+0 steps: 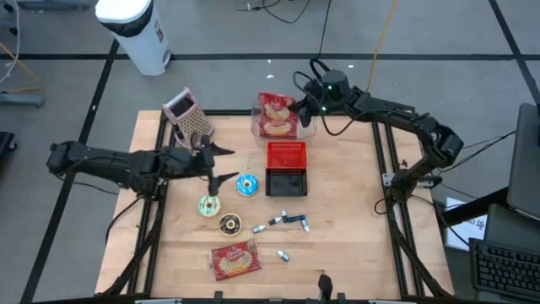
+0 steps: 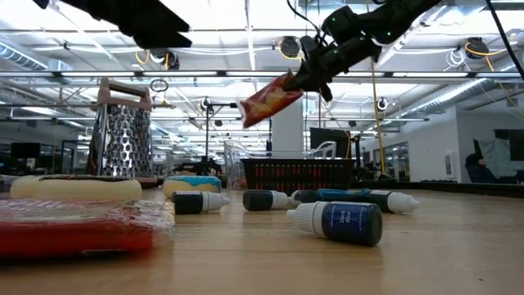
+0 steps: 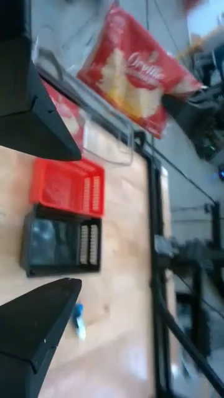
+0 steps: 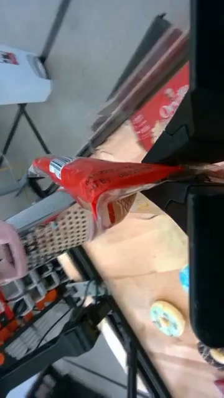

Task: Pick & Place Food Item
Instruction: Put the left popcorn pack into the transparent bin

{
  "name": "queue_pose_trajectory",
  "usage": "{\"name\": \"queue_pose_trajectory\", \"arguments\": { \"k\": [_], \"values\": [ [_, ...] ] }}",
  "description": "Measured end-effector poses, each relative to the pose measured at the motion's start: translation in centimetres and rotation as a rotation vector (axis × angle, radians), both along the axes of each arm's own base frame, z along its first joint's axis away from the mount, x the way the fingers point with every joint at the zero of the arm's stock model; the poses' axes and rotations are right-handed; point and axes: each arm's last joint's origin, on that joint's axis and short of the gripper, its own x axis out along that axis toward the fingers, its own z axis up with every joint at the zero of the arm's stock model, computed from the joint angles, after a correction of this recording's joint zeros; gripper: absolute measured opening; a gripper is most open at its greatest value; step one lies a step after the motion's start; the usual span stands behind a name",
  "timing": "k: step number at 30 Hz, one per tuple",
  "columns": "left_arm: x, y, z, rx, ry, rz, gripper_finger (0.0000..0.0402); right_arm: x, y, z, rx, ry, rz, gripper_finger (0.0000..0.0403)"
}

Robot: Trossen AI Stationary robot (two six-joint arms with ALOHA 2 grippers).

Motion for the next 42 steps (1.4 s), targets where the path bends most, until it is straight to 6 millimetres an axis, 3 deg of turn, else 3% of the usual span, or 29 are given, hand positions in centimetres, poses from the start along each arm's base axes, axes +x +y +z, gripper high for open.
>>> {"name": "queue_pose_trajectory", "arguments": {
  "k": [5,12,23,29,39,42],
  "values": [
    [-2.5,0.9,0.3,-0.041,-0.089,0.009,0.0316,-0.2,0.2,-1.7,-0.003,0.019,0.007,0.0011],
    [-5.4,1.2,-1.3,-0.095,-0.223,0.012,0.0328,-0.7,0.3,-4.1,0.026,-0.025,-0.023,0.0011],
    [-7.3,0.7,-3.0,-0.128,-0.338,-0.098,0.032,-1.4,0.9,-6.5,0.002,-0.128,-0.037,0.0011],
    [-7.1,0.8,-3.4,-0.125,-0.314,-0.096,0.0315,-0.9,0.6,-4.3,-0.038,-0.237,0.078,0.0011],
    [-6.8,0.8,-3.5,-0.121,-0.299,-0.096,0.0325,0.9,-0.5,3.7,-0.132,-0.228,0.145,0.0011],
    [-6.8,0.8,-3.5,-0.123,-0.298,-0.096,0.0319,2.1,-1.1,4.1,-0.1,-0.183,0.153,0.0011]
  ]
}}
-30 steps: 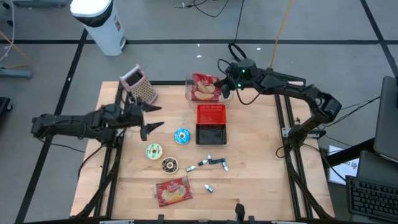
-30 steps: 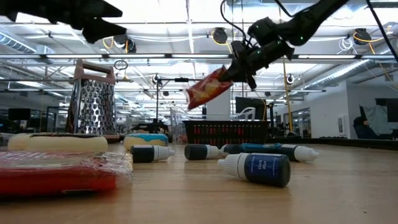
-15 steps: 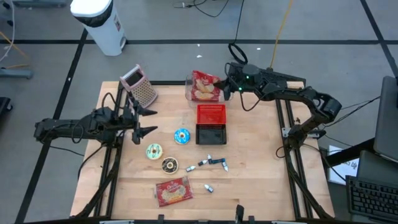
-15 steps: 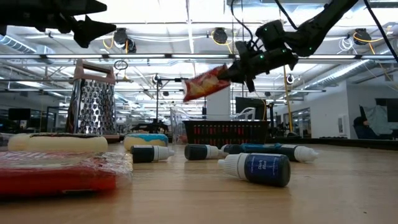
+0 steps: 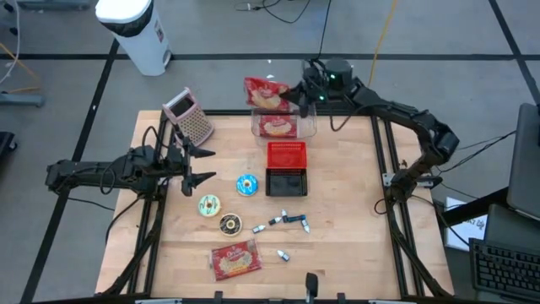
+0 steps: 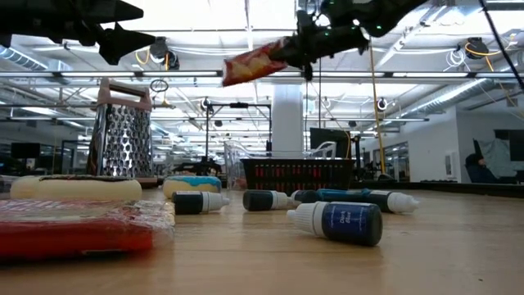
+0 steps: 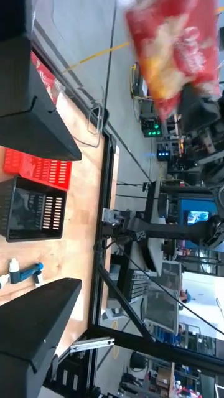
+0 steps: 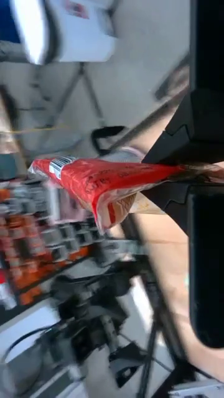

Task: Pick & Place Food Item
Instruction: Put the left popcorn pack into the transparent bin

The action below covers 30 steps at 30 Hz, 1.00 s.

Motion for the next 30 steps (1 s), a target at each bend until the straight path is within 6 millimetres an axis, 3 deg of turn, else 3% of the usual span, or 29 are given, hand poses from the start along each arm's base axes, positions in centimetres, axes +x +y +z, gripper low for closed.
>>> {"name": "queue_pose_trajectory", "arguments": {
  "k": [5,10,17,30],
  "values": [
    [0.0,0.0,0.0,0.0,-0.001,0.0,0.0313,1.6,-1.0,-3.5,0.101,0.139,0.006,0.0011],
    [0.0,0.0,0.0,0.0,-0.001,0.0,0.0321,1.9,-2.3,-7.7,0.19,0.238,-0.019,0.0011],
    [0.0,0.0,0.0,0.0,-0.001,0.0,0.033,1.6,-3.1,-9.0,0.18,0.288,-0.129,0.0011],
    [0.0,0.0,0.0,0.001,-0.001,0.0,0.0316,1.2,-1.6,-12.4,0.223,0.387,-0.175,0.0019]
  ]
}}
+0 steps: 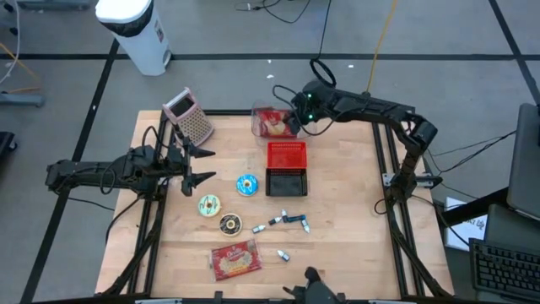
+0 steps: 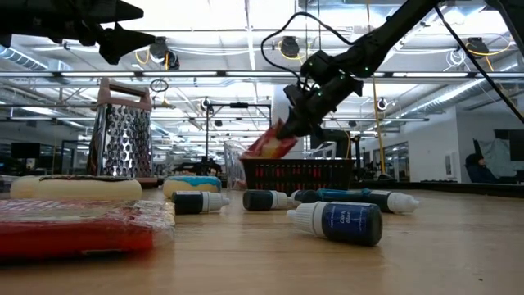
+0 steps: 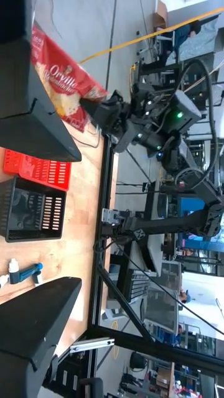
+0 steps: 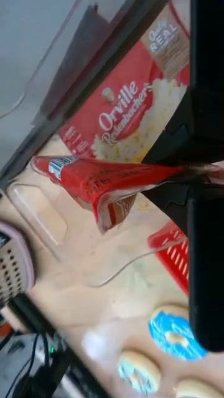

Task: Pick & Place Food Item
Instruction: Put the left popcorn pack into the transparent bin

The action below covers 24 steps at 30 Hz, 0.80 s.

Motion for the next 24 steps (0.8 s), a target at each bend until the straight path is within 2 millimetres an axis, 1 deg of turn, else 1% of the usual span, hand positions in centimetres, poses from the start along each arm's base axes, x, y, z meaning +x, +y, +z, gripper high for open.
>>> {"name": "queue_pose_trajectory", "arguments": {
  "k": [6,11,15,19,24],
  "values": [
    [0.0,0.0,0.0,0.0,0.0,0.0,0.0327,-0.5,0.1,-1.1,-0.055,0.06,-0.066,0.0025],
    [0.0,0.0,0.0,0.0,0.0,0.0,0.0329,-0.5,0.3,-1.6,-0.073,0.034,-0.061,0.0027],
    [0.0,0.0,0.0,0.0,0.0,0.0,0.0322,-0.4,0.5,-1.9,-0.089,0.025,-0.05,0.0038],
    [0.0,0.0,0.0,0.0,0.0,0.0,0.0315,-0.3,0.8,-2.1,-0.113,0.036,-0.023,0.0064],
    [0.0,0.0,0.0,0.0,0.0,0.0,0.0315,-0.2,0.9,-2.1,-0.137,0.041,-0.006,0.0111]
  ]
}}
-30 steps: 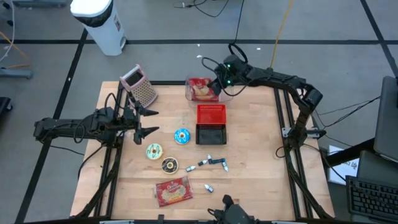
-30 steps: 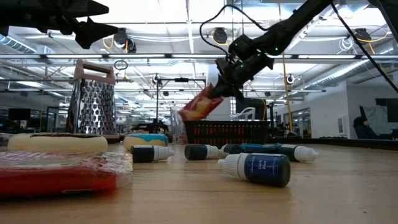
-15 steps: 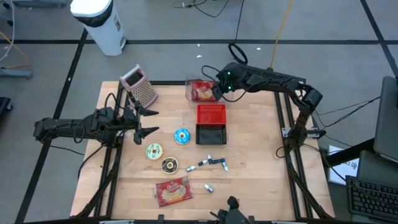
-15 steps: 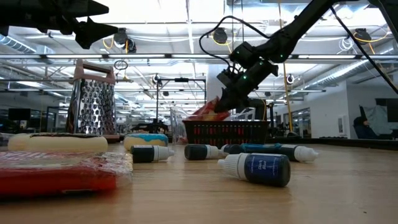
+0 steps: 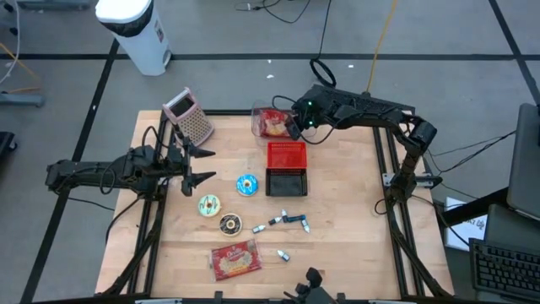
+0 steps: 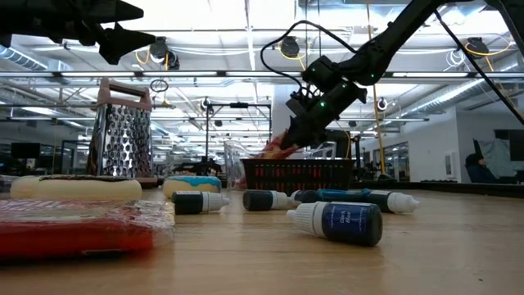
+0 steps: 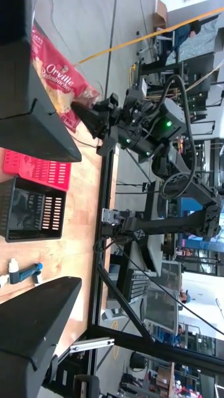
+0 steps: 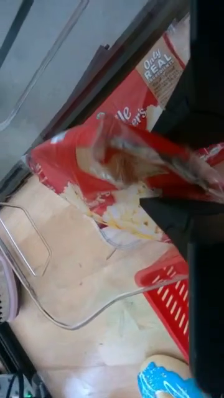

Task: Pick & Place Food Item
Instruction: Put the left popcorn pack into the transparent bin, then put the green food coloring into the red bin

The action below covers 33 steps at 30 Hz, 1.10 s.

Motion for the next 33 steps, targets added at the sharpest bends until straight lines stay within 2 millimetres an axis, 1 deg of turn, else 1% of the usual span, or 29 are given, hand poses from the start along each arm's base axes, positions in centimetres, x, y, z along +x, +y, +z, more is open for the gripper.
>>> {"name": "queue_pose_trajectory", "arguments": {
  "k": [5,10,16,19,22,26,30,33],
  "values": [
    [0.0,0.0,0.0,0.0,0.0,0.0,0.0324,-0.1,0.0,0.5,-0.064,0.0,0.035,0.0151],
    [0.0,0.0,0.0,0.0,0.0,0.0,0.0327,-0.2,0.2,1.5,-0.136,-0.004,0.022,0.0174],
    [0.0,0.0,0.0,0.0,0.0,0.0,0.0315,-0.7,0.7,4.1,-0.338,0.037,-0.031,0.0192],
    [0.0,0.0,0.0,0.0,0.0,0.0,0.0311,-1.5,1.6,6.2,-0.395,0.038,-0.046,0.0196],
    [0.0,0.0,0.0,0.0,0.0,0.0,0.031,-2.5,2.9,8.5,-0.41,0.018,-0.05,0.0196],
    [0.0,0.0,0.0,0.0,0.0,0.0,0.031,-4.8,5.5,11.4,-0.319,-0.009,-0.076,0.0189],
    [0.0,0.0,0.0,0.0,0.0,0.0,0.031,-7.7,8.9,13.9,-0.258,0.002,-0.015,0.0178],
    [0.0,0.0,0.0,0.0,0.0,0.0,0.031,-9.5,11.8,15.4,-0.221,-0.041,0.069,0.0169]
  ]
}}
